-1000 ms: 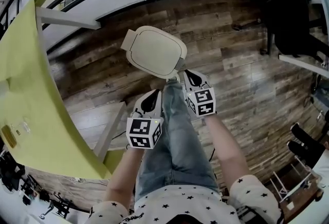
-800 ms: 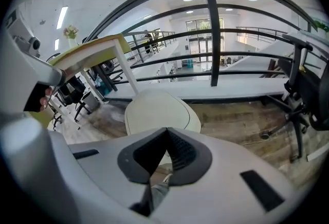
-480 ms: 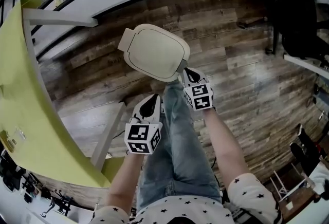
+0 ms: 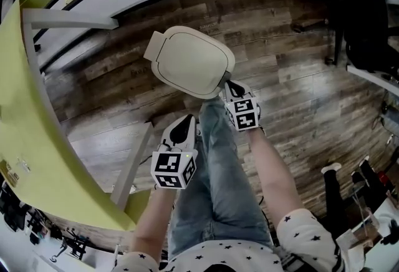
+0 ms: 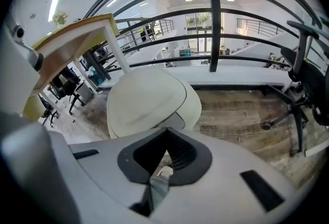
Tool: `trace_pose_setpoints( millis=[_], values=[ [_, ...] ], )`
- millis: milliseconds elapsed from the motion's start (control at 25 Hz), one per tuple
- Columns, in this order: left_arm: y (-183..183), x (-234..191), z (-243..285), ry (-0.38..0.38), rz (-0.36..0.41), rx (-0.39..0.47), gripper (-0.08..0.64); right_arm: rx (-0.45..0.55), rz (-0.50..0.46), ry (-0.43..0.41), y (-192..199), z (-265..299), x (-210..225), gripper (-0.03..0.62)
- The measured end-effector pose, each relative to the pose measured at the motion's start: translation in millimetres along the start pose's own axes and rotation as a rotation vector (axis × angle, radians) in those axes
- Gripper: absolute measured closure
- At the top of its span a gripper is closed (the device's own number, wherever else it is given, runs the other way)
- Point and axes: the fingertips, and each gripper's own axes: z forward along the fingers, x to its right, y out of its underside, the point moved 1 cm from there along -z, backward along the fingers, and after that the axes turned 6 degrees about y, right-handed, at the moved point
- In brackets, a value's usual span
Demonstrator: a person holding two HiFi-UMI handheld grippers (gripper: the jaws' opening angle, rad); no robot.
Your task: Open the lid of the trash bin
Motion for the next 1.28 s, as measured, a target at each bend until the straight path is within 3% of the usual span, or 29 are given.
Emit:
trace_pose_setpoints(
  millis=[160,520,720,1080,1280],
  values=[
    [2,-5,-1,-0.001,-0.007,-0.002,0.548,0.005,0.029,0.003,2,1,1,0.597],
    [7,-5,-1,0.003,-0.012,0.002,0.548,0.0,-0.015,0.01,4,1,1,0.597],
    [11,-8,-6,-0.002,-0.008,0.011,0.548,0.011,0.027,0.032,2,1,1,0.597],
    [11,-3,-28,-0.014,0.027,0.027,0.548,-0.073,0.031,0.037,0,-7,-4,0.598],
    [10,3,-44,-0.015,0.051,0.037,0.548,-0.016,0.042,0.035,-13,-32,-14,0.598]
  ],
)
